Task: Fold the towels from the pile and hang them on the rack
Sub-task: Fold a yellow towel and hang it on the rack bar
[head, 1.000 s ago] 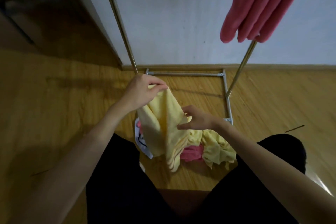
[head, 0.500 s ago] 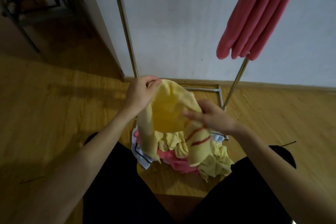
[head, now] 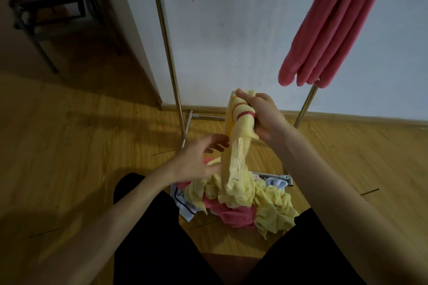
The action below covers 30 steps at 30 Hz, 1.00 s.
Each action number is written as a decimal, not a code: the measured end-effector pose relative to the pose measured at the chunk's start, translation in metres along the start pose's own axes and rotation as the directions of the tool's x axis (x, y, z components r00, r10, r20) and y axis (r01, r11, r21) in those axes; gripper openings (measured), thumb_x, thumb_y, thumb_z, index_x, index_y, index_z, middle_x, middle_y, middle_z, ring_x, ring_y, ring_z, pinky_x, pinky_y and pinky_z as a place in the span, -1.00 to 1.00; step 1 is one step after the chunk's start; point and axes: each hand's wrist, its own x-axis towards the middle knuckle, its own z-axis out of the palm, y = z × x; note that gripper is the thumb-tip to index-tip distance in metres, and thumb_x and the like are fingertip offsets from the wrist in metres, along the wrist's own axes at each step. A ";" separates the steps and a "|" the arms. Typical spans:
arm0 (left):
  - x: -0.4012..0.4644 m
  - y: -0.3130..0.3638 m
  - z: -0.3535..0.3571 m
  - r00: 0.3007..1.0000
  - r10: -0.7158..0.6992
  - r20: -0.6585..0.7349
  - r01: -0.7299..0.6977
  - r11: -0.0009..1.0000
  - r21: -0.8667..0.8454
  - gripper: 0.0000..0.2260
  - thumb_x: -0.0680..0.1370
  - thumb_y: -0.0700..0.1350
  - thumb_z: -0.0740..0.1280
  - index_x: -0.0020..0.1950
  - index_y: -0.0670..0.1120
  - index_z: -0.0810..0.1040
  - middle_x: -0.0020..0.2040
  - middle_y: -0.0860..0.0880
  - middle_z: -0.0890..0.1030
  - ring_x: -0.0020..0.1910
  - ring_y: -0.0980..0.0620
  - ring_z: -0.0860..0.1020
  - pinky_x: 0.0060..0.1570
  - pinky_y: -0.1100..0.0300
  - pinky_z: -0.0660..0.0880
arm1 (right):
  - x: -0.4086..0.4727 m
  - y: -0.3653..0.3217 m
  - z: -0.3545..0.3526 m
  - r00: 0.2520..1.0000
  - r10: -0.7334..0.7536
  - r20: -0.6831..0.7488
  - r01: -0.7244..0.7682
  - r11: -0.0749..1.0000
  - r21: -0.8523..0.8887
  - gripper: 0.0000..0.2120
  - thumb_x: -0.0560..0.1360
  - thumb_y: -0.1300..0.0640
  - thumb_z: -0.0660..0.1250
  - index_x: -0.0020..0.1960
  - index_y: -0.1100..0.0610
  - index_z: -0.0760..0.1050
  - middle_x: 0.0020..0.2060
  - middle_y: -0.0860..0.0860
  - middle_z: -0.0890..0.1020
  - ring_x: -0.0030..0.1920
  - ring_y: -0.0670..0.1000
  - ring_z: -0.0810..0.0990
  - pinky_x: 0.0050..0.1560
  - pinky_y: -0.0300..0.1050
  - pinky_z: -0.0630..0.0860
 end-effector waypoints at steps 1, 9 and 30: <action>-0.003 0.000 0.002 1.000 -0.015 0.009 0.015 1.000 0.018 -0.50 0.43 -0.04 0.48 0.33 -0.02 0.44 0.17 0.11 0.57 0.14 0.21 0.54 0.17 0.24 0.50 | 0.002 0.000 0.002 1.000 0.005 -0.001 -0.005 0.999 0.033 -0.71 0.56 0.17 0.31 0.18 0.32 0.38 -0.28 0.10 0.52 -0.41 -0.04 0.58 -0.41 -0.15 0.58; 0.002 0.012 0.028 0.965 -0.040 -0.259 0.076 0.988 0.132 -0.74 0.53 0.13 0.32 0.06 -0.02 0.57 -0.19 0.02 0.66 -0.27 0.10 0.62 -0.25 0.03 0.57 | 0.017 -0.006 -0.001 1.000 0.008 0.002 -0.008 0.968 0.250 -0.79 0.57 0.24 0.26 0.15 0.26 0.31 -0.51 0.02 0.49 -0.55 -0.07 0.50 -0.52 -0.22 0.46; 0.032 0.083 -0.023 0.830 -0.341 -0.441 0.111 0.877 -0.468 -0.77 0.61 -0.28 0.20 -0.13 -0.09 0.59 -0.17 -0.10 0.65 -0.28 0.15 0.64 -0.32 0.30 0.57 | 0.007 0.010 -0.082 0.962 -0.241 -0.126 0.185 0.918 -0.350 -0.81 0.42 0.33 0.42 0.03 0.31 0.56 -0.20 0.14 0.59 -0.21 0.05 0.54 -0.16 -0.12 0.51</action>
